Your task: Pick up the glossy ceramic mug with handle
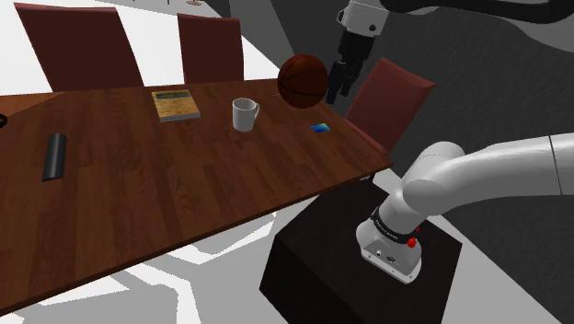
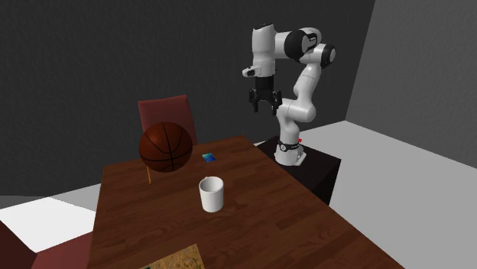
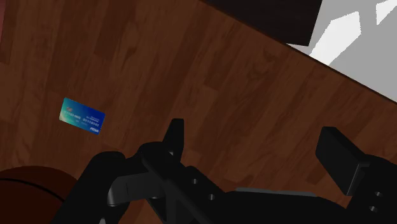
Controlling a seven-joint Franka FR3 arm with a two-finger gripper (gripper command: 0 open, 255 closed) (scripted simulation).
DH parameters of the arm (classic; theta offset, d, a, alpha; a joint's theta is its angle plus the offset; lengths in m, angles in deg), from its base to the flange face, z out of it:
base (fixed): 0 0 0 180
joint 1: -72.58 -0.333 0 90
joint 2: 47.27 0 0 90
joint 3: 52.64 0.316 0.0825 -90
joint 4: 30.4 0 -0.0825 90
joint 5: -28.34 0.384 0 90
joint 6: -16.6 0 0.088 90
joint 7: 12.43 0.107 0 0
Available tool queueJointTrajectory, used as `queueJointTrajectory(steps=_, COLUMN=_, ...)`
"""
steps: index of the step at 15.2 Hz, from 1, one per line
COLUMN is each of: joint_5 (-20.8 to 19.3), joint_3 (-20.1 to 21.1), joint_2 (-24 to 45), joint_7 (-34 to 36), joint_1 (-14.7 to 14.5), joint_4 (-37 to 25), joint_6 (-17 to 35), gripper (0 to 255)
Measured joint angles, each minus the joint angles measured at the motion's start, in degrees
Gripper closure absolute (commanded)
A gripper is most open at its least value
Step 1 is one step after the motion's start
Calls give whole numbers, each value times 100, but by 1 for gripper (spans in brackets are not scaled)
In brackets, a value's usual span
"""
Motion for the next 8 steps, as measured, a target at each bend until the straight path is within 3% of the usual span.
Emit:
queueJointTrajectory(steps=2, joint_5=5, joint_3=25, joint_2=108, joint_7=23, joint_1=-1, joint_4=-19, joint_6=88, gripper=0)
queueJointTrajectory(steps=8, joint_5=0, joint_3=266, joint_2=1271, joint_7=277, joint_1=9, joint_4=-366, joint_6=909, gripper=0)
